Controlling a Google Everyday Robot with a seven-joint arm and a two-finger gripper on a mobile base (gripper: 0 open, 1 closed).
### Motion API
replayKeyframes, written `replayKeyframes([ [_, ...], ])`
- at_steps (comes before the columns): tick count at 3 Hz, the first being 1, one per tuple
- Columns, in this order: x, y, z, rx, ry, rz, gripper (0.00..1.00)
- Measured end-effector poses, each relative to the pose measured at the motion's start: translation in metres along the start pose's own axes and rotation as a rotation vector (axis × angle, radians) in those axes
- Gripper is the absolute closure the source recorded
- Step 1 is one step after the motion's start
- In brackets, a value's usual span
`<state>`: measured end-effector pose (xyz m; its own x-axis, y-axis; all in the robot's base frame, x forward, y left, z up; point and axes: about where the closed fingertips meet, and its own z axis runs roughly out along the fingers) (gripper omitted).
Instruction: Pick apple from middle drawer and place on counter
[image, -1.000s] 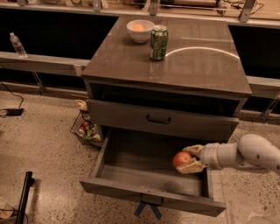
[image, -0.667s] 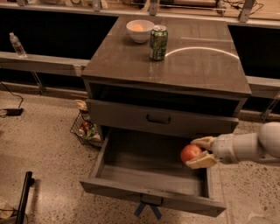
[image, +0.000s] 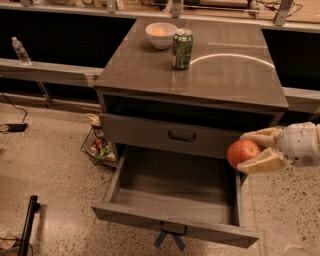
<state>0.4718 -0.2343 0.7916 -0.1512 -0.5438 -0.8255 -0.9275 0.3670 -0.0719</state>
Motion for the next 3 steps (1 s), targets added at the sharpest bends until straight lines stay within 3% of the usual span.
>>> replayKeyframes([
  [1,0.000,0.000,0.001,0.000,0.001,0.000,1.00],
  [2,-0.037,-0.022,-0.010,0.018,0.020,-0.029,1.00],
  [3,-0.090,-0.061,-0.022,0.051,0.063,-0.040,1.00],
])
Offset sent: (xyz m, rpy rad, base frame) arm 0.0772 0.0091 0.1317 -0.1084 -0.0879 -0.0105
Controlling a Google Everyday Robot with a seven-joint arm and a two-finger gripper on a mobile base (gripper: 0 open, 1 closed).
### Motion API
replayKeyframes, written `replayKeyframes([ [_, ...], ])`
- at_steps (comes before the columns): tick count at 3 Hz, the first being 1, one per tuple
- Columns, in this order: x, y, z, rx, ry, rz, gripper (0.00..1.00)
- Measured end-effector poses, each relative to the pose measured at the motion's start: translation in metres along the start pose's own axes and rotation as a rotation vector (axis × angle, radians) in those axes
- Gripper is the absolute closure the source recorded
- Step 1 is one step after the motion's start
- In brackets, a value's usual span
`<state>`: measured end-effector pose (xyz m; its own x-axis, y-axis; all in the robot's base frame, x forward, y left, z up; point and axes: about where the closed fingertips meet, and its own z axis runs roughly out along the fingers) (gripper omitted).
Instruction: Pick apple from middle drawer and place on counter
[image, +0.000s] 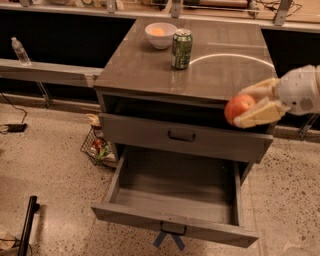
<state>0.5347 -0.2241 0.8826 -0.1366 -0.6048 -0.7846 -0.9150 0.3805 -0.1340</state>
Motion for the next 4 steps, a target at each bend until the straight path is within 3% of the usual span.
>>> replayKeyframes([
  [1,-0.034,-0.036,0.000,0.014,0.023,0.008,1.00],
  [2,-0.041,-0.075,0.013,0.057,0.043,0.032,1.00],
  [4,-0.057,-0.160,0.028,0.242,0.002,0.069,1.00],
])
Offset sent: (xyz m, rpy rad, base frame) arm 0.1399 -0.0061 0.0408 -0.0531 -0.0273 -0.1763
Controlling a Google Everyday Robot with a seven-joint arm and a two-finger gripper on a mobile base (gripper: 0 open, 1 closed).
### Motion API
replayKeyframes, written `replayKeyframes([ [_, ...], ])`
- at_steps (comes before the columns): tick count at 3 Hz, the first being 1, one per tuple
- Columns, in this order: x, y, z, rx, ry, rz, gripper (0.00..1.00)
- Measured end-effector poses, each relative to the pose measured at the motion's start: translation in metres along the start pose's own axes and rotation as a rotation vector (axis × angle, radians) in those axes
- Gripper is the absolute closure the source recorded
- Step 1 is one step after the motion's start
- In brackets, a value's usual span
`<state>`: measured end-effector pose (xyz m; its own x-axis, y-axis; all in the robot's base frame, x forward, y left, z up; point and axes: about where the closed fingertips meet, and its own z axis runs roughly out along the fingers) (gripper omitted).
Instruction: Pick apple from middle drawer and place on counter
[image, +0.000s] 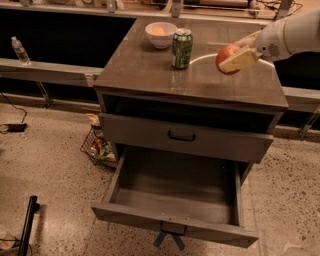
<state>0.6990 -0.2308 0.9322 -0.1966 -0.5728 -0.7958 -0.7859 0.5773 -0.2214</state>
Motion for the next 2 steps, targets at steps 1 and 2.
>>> replayKeyframes([
  [1,0.003,-0.028,0.027,0.050,0.004,0.041,0.84],
  [2,0.017,-0.052,0.048,0.095,0.040,0.080,0.59],
])
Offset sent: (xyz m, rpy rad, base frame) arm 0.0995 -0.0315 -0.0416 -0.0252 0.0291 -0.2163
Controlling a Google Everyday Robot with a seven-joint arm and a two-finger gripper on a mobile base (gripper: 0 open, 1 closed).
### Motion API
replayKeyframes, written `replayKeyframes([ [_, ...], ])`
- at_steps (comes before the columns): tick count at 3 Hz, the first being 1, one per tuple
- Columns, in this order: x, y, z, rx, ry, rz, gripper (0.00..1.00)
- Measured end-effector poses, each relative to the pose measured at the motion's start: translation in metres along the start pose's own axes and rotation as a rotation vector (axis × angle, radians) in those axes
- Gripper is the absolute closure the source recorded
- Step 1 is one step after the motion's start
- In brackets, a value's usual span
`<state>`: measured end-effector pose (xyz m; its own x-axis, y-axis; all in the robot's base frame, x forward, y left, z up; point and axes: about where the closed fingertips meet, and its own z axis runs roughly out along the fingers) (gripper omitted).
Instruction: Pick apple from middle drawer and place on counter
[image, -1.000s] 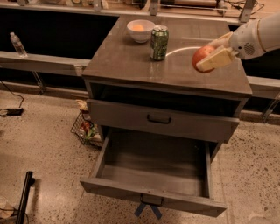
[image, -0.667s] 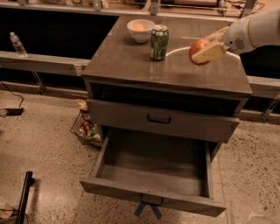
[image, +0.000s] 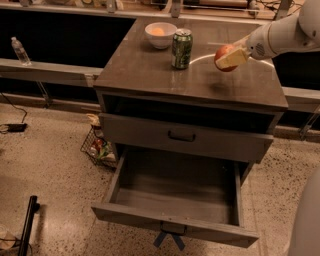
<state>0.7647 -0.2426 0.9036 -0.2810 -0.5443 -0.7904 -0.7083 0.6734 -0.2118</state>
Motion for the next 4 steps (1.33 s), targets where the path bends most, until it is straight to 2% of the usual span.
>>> replayKeyframes([
  [2,0.015,-0.017,0.019,0.016,0.047,0.046,0.13],
  [3,0.030,-0.019,0.023,0.006,0.066,0.081,0.00],
  [4,0.040,-0.020,0.024,-0.005,0.072,0.101,0.00],
])
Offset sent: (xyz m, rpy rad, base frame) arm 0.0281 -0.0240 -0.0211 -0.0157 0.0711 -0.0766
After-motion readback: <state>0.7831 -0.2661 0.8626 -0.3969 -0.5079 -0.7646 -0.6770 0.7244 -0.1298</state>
